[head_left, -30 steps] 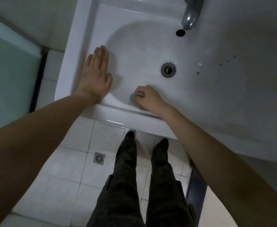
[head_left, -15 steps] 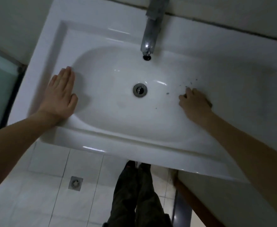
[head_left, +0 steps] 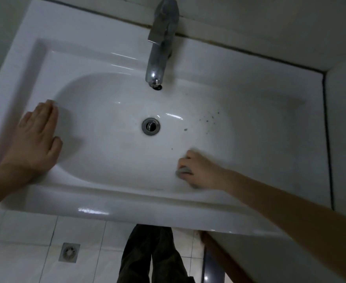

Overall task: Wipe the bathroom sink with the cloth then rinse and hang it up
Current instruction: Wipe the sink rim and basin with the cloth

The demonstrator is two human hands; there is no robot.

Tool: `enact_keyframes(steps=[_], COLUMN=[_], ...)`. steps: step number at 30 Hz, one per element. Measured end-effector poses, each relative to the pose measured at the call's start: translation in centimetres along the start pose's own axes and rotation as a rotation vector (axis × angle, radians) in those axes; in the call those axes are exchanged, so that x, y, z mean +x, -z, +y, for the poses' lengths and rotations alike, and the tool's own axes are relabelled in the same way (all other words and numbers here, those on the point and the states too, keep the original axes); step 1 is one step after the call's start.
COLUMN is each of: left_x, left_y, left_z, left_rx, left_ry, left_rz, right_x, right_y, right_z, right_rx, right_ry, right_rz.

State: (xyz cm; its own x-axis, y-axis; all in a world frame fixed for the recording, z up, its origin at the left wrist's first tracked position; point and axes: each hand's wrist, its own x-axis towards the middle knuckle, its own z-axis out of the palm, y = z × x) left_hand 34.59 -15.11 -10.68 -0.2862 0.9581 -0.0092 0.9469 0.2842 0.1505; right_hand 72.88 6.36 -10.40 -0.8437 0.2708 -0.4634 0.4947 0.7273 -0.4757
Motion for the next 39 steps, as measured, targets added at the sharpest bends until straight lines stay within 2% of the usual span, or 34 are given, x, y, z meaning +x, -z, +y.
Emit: enact_keyframes(steps=[2,3,5,7,9,11,13,16,18,21,24,27,30,32,34,36,39], left_x=[0.0,0.0,-0.1,-0.1,0.0,0.0,-0.1,-0.1,-0.1,-0.2,0.0,0.0,-0.2,-0.2,-0.2,-0.2,-0.2], left_y=[-0.1,-0.2,-0.4,-0.6,-0.5,-0.2,0.1,0.5,0.6,1.1,1.4,1.5,1.9,2.0,2.1,2.2,1.9], left_z=[-0.1,-0.2,-0.4,-0.4,-0.4,-0.2,0.0,0.3,0.4,0.7,0.9,1.0,1.2,1.3,1.5,1.5,1.4], left_rx=[-0.001,-0.002,-0.006,-0.009,-0.004,-0.002,0.018,0.016,0.021,0.037,0.051,0.043,0.046,0.046,0.038,0.037,0.042], left_ry=[0.014,0.025,0.045,0.052,0.047,0.038,0.015,0.015,0.027,0.073,0.081,0.098,0.099,0.097,0.104,0.111,0.111], left_rz=[-0.009,-0.01,-0.008,-0.005,-0.012,-0.025,-0.019,-0.024,-0.036,-0.065,-0.093,-0.124,-0.124,-0.135,-0.145,-0.155,-0.15], right_x=[-1.0,-0.3,3.2,7.2,9.9,11.1,11.4,10.2,9.3,8.8,10.2,12.1,11.4,9.5,7.3,5.7,4.3], right_y=[3.7,5.8,9.2,11.3,12.5,12.1,9.1,2.9,-0.3,-3.9,-5.4,-4.8,-2.7,-0.7,1.8,3.8,4.8], right_z=[5.0,7.0,9.8,10.0,9.2,8.5,8.4,6.8,4.8,0.0,-6.8,-11.9,-13.6,-13.0,-10.9,-6.5,1.2], right_rx=[-0.336,-0.523,-0.813,-1.068,-1.142,-1.137,-1.019,-0.458,-0.199,0.136,0.499,0.662,0.839,0.978,0.932,0.718,-0.002], right_ry=[-0.05,-0.014,0.134,0.367,0.608,0.674,0.557,0.189,0.093,-0.044,-0.055,-0.09,-0.112,-0.144,-0.229,-0.293,-0.348], right_rz=[0.011,0.037,0.084,0.168,0.263,0.377,0.479,0.568,0.626,0.428,0.202,0.059,0.014,0.096,0.273,0.421,0.562])
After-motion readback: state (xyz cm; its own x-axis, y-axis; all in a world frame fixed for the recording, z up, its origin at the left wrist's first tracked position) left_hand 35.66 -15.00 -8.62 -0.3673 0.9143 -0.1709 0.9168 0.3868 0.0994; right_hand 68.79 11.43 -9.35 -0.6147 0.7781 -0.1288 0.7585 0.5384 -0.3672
